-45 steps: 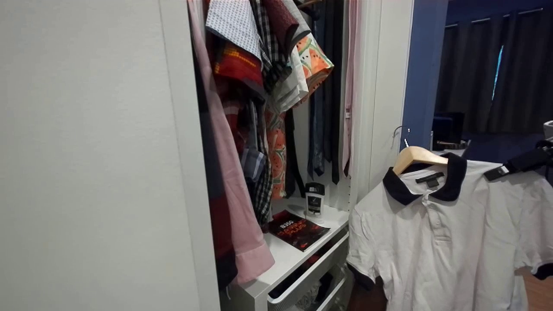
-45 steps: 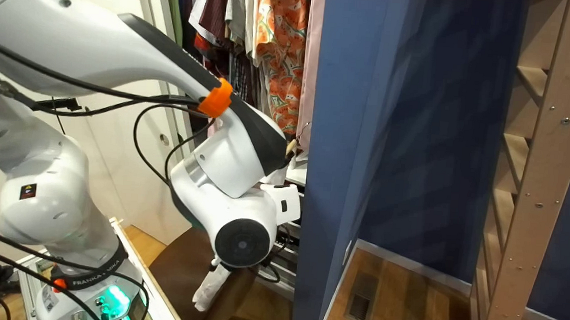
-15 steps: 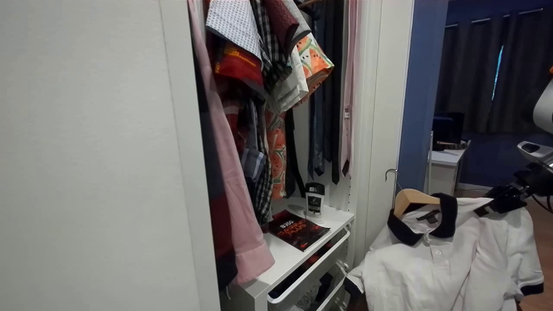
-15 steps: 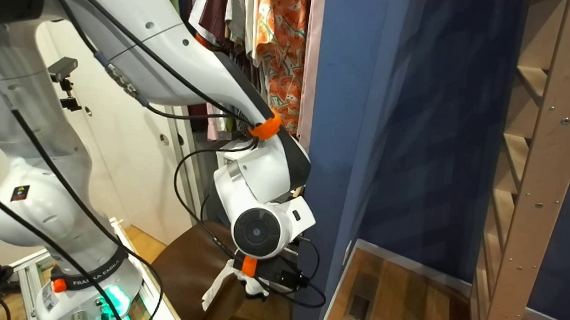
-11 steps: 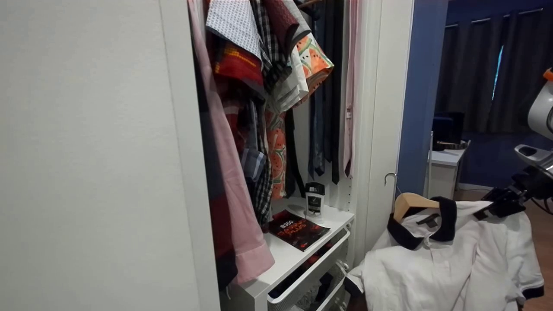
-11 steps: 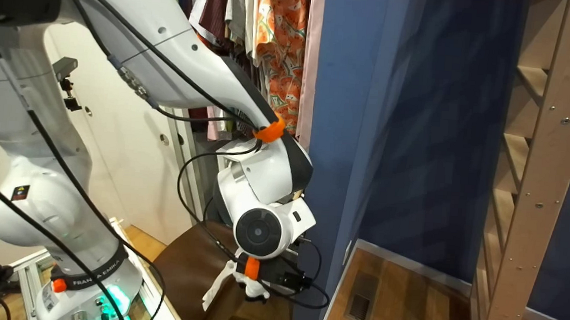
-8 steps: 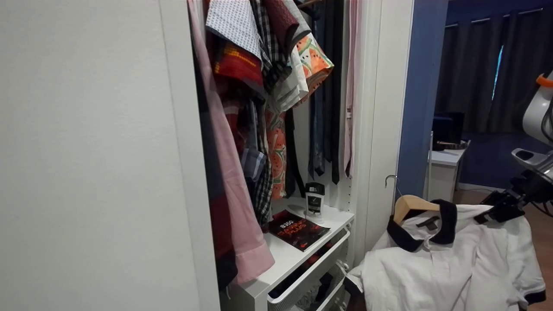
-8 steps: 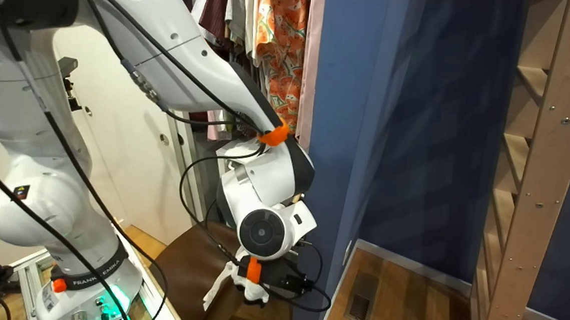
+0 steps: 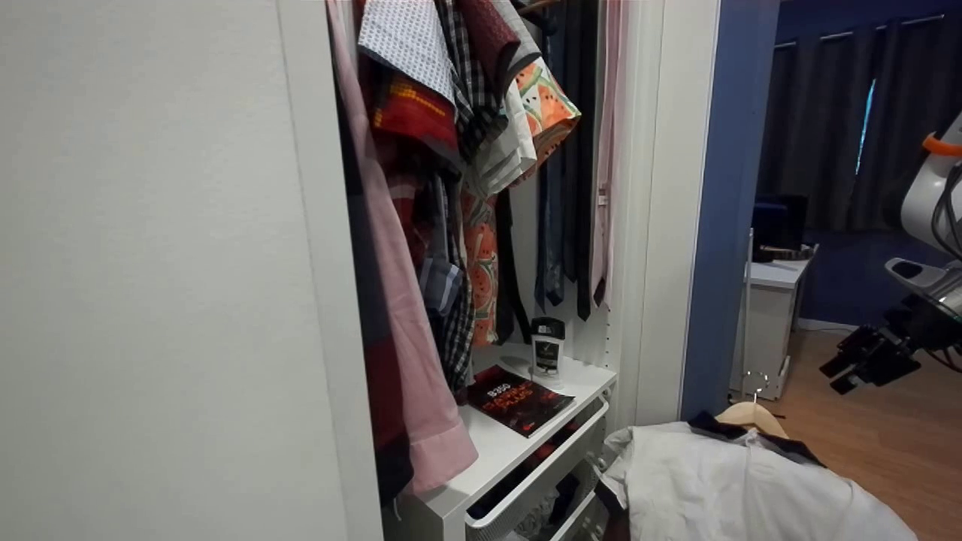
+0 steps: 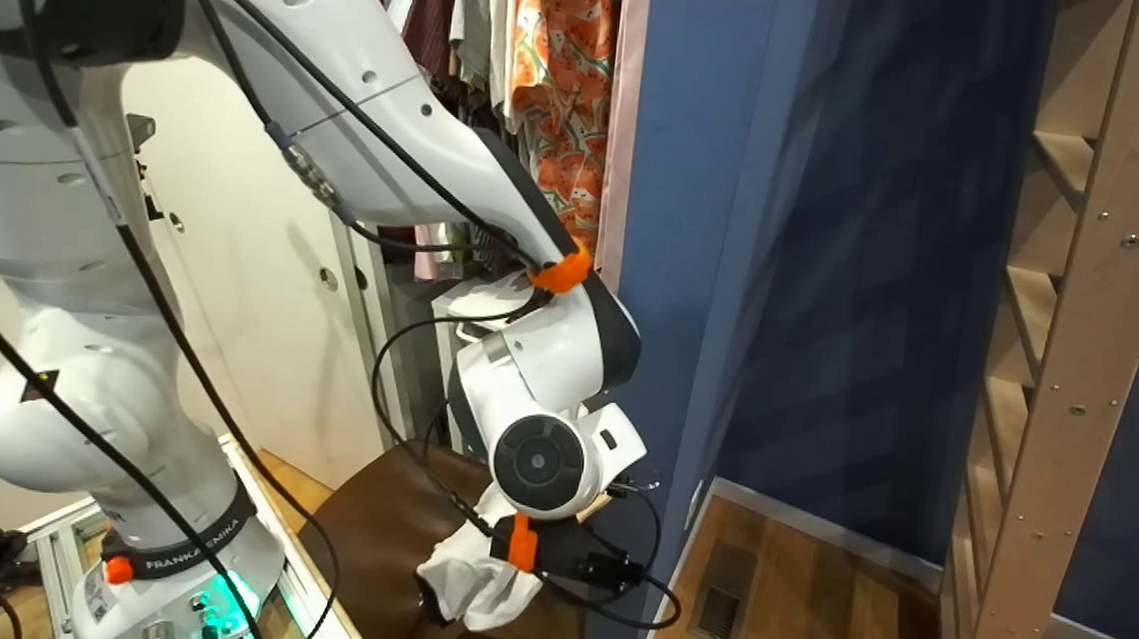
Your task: Pick up the white t shirt and hang it on the back of the chair
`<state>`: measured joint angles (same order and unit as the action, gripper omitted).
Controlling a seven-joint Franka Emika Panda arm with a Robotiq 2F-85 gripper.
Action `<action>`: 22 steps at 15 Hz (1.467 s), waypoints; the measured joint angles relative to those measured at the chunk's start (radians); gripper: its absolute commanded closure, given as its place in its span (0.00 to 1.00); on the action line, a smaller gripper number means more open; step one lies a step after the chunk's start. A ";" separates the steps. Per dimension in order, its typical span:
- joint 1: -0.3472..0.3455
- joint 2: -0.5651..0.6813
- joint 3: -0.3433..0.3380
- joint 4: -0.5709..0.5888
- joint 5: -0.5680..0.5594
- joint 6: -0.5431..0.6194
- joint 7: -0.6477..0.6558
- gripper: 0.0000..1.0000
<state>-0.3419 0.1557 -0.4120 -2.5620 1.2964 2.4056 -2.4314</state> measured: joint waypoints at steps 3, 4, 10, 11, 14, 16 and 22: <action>-0.003 -0.004 0.000 0.008 0.000 0.000 0.000 0.00; -0.003 -0.007 0.000 0.008 0.000 0.000 0.000 0.00; 0.002 -0.104 0.006 -0.056 -0.024 0.045 0.039 0.00; 0.005 -0.139 0.011 -0.083 -0.026 0.082 0.054 0.00; 0.007 -0.266 0.043 -0.179 -0.049 0.216 0.110 0.00; 0.007 -0.331 0.065 -0.204 -0.081 0.276 0.162 0.00; -0.001 -0.389 0.160 -0.179 -0.281 0.374 0.394 0.00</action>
<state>-0.3431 -0.2333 -0.2518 -2.7405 1.0159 2.7795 -2.0374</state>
